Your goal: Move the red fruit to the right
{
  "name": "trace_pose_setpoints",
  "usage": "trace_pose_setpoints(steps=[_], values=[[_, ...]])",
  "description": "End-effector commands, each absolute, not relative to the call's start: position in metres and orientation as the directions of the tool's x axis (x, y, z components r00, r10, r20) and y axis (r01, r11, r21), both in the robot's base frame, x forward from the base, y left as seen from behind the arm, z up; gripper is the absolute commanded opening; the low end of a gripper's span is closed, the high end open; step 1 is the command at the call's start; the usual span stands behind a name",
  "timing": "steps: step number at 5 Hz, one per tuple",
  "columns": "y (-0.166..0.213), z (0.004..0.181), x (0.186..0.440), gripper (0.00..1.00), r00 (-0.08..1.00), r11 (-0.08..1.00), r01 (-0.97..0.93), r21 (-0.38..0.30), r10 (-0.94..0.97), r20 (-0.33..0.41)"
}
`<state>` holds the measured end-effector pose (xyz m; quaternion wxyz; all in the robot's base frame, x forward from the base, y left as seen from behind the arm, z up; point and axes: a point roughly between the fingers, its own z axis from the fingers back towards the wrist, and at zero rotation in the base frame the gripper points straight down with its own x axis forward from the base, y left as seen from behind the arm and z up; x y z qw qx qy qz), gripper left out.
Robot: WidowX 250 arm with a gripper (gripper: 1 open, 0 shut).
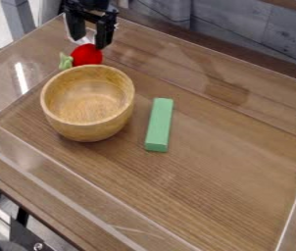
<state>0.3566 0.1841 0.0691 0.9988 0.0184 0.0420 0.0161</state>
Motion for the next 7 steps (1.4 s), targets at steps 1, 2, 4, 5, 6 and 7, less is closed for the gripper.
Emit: trace_pose_setpoints(steps=[1,2,4,5,6,7], values=[[0.192,0.097,0.361,1.0,0.999,0.996,-0.05,0.069,0.05,-0.008],[0.192,0.098,0.361,1.0,0.999,0.996,-0.052,0.069,0.053,-0.003],[0.192,0.072,0.362,1.0,0.997,0.995,-0.061,0.081,0.065,-0.04],[0.191,0.071,0.362,0.0,0.997,0.994,-0.065,0.082,0.069,-0.043],[0.183,0.083,0.362,0.0,0.997,0.995,-0.07,0.071,0.073,-0.029],[0.166,0.106,0.362,0.0,0.997,0.996,-0.073,0.044,0.073,-0.002]])
